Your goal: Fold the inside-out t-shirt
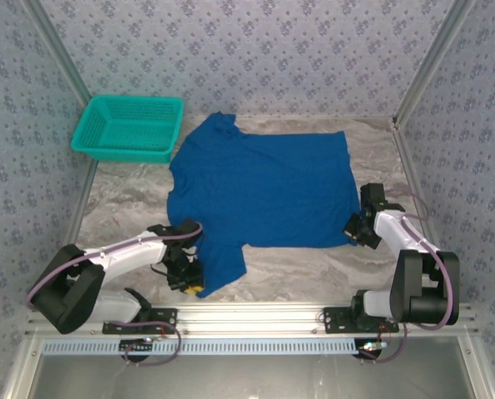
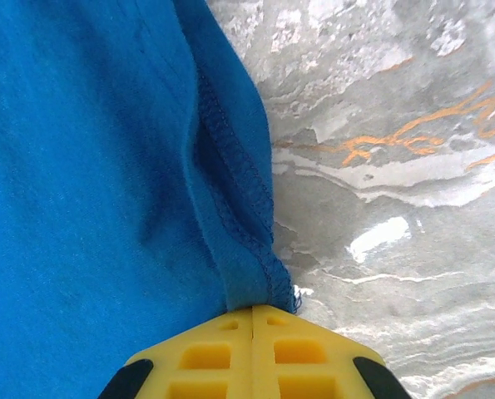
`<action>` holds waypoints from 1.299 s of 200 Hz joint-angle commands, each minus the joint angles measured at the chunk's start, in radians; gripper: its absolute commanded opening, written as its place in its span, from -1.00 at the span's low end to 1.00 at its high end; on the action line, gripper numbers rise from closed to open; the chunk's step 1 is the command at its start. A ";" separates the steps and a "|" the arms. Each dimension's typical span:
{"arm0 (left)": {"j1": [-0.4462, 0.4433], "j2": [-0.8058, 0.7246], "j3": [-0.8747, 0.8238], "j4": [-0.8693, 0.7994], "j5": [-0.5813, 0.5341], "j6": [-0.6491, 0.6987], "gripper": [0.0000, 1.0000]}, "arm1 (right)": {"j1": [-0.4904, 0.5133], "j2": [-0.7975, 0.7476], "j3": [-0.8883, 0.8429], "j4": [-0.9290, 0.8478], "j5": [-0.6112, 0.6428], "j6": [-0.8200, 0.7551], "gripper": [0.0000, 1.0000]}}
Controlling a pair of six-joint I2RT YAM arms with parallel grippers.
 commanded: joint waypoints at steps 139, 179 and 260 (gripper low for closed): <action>0.006 0.007 0.050 0.074 -0.001 0.056 -1.00 | -0.020 0.052 -0.002 -0.039 -0.022 -0.004 -0.31; 0.021 -0.005 0.050 0.055 -0.003 0.069 -1.00 | -0.041 0.103 0.013 -0.033 -0.040 -0.011 -0.49; 0.094 -0.069 0.048 -0.019 0.003 0.111 -1.00 | -0.079 0.050 0.056 -0.082 0.011 -0.060 -1.00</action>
